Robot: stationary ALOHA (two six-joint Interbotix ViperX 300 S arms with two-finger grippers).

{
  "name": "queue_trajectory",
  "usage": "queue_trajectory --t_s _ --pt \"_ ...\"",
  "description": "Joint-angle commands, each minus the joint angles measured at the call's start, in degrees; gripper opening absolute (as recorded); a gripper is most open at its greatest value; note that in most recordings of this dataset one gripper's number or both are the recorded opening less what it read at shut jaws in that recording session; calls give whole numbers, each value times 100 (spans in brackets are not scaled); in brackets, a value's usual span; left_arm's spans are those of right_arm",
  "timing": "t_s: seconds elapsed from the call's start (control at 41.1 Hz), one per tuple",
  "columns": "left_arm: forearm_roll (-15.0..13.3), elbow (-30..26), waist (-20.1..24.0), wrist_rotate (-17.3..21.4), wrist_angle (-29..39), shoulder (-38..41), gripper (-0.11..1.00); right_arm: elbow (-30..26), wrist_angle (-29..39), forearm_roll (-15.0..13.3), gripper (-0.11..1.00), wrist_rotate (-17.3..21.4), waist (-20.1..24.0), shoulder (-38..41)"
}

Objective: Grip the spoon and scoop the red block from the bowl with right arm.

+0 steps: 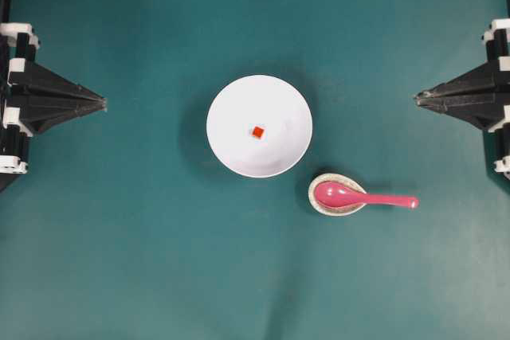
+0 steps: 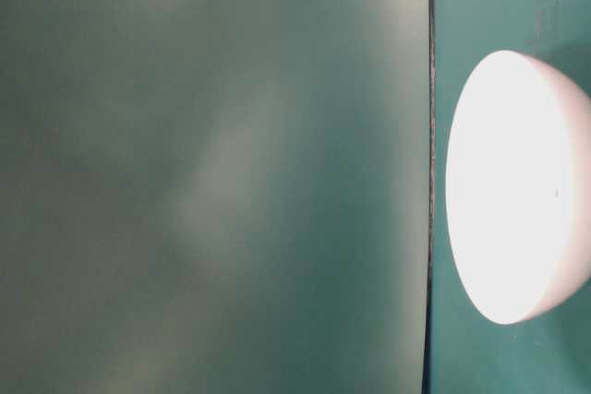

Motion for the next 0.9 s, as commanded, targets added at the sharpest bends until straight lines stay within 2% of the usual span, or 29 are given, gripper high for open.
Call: queue_trajectory --t_s 0.0,0.146,0.219,0.365,0.486,0.657,0.875 --pt "18 -149 0 -18 -26 35 0 -193 -18 18 5 18 97 9" --pt "26 -149 0 -44 -35 18 0 -202 -9 44 43 53 211 26" --pt "18 -158 0 -44 -44 9 0 -193 0 62 52 62 211 35" --pt "18 -158 0 -44 -44 9 0 -158 -26 220 48 62 255 114" --pt "18 -149 0 -53 -44 9 0 -53 -211 527 48 62 396 272" --pt "18 -158 0 -53 -44 9 0 299 -1318 1063 48 62 905 633" --pt "18 -158 0 -53 -35 9 0 659 -2900 1907 48 44 1731 1652"
